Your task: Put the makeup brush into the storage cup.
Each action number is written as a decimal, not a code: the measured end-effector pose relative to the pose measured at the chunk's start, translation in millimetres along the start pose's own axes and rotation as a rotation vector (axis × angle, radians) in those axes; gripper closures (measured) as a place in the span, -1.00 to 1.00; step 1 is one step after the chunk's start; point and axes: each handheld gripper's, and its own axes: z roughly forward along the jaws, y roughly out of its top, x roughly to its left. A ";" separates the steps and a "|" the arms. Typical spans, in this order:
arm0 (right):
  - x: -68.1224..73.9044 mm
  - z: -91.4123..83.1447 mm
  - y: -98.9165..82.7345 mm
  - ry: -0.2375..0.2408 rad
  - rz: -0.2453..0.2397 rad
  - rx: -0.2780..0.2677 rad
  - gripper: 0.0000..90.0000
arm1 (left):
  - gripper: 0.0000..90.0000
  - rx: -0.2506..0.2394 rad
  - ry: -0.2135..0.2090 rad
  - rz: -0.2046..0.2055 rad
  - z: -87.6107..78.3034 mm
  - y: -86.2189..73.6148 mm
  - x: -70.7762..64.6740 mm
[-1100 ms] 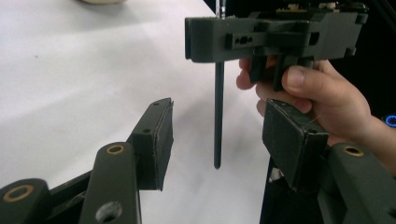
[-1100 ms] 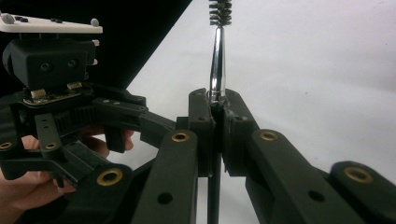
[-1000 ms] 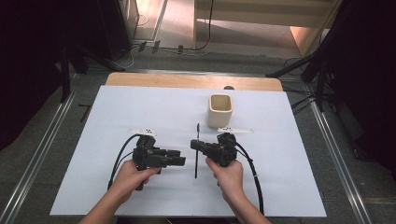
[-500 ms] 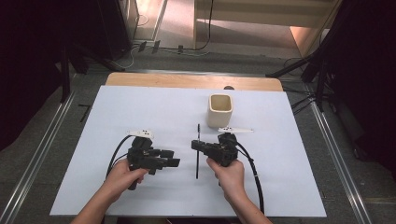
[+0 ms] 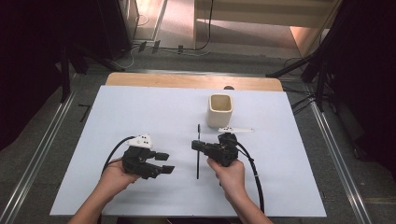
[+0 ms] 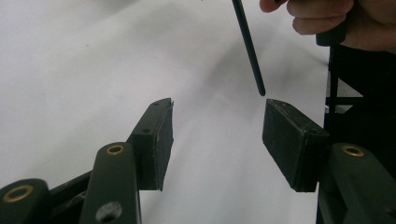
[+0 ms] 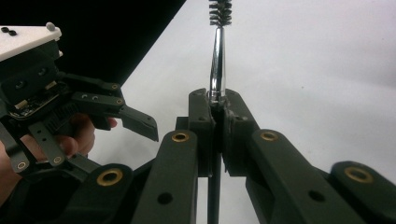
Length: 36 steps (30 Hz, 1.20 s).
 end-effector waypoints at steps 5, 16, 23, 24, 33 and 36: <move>-0.3 0.0 0.0 -0.001 -0.001 0.000 0.90 | -0.60 0.017 0.047 -0.014 0.6 -0.8 2.6; -0.7 -0.5 0.3 0.001 -0.001 0.002 0.90 | -0.60 0.013 0.131 0.057 -4.9 -2.9 0.9; -1.3 -0.6 0.4 0.000 -0.002 0.001 0.90 | -0.60 0.026 0.157 0.046 -9.8 -4.2 2.1; -1.3 -0.7 0.4 0.000 -0.002 0.002 0.90 | -0.64 0.024 0.150 0.046 -10.3 -3.6 2.4; -2.3 -1.4 0.9 0.000 -0.002 0.000 0.90 | -0.97 0.037 0.134 0.052 -15.4 -7.6 2.8; -3.0 -1.9 1.4 0.002 0.003 -0.002 0.90 | -0.97 0.055 0.149 0.039 -16.5 -12.1 5.3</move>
